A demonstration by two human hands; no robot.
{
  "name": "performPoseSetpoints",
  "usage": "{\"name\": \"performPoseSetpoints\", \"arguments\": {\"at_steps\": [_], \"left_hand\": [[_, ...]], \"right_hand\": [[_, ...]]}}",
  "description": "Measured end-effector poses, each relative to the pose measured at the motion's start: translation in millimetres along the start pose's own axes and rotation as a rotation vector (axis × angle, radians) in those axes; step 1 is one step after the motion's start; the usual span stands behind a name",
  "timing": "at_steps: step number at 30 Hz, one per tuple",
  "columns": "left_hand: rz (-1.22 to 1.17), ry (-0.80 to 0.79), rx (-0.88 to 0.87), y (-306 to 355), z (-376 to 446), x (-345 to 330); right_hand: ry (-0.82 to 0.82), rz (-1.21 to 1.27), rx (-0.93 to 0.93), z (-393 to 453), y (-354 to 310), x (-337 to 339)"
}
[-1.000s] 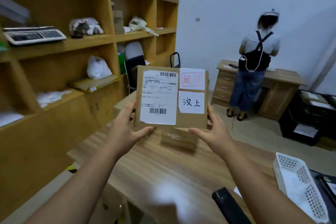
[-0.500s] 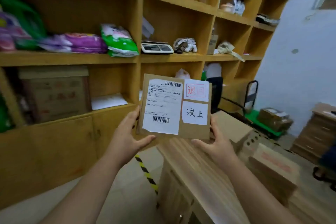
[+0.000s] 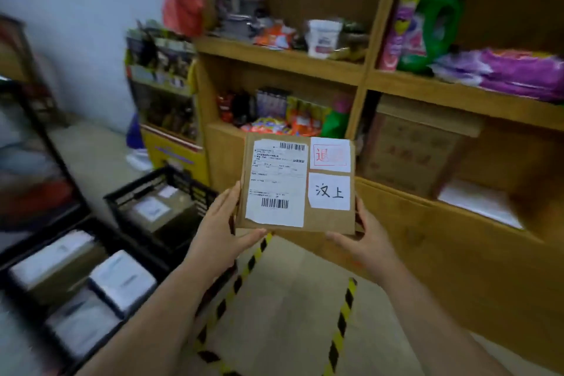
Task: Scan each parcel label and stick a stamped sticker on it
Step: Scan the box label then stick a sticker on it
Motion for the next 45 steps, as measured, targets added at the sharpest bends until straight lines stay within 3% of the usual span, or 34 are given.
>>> {"name": "performPoseSetpoints", "arguments": {"at_steps": [7, 11, 17, 23, 32, 45], "left_hand": [[0.083, 0.236, 0.192, -44.0, -7.6, 57.7], [0.125, 0.359, 0.342, -70.3, -15.0, 60.0], [0.103, 0.423, 0.497, -124.1, -8.9, 65.5], [0.030, 0.488, 0.606, -209.4, 35.5, 69.8], [-0.199, 0.423, 0.749, -358.5, 139.7, 67.8], [-0.385, 0.468, 1.089, -462.2, 208.8, 11.2]], "right_hand": [[-0.392, 0.076, 0.117, 123.1, -16.5, -83.3], [-0.518, 0.017, 0.196, 169.4, -16.8, -123.0], [-0.666, -0.006, 0.237, 222.3, -5.4, -182.6], [-0.768, -0.033, 0.129, 302.2, 17.5, -255.3], [-0.879, -0.136, -0.054, 453.0, 60.0, -353.3], [-1.064, -0.288, -0.209, 565.1, 163.0, -436.7]]}}
Point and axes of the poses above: each hand's wrist, its own z-axis towards the middle knuckle, its own x-axis out of the back of the hand, y = z × x, the point moved 5 cm from there along z, towards the middle knuckle, and after that the axes turned 8 degrees about -y, right-handed, at the moved point
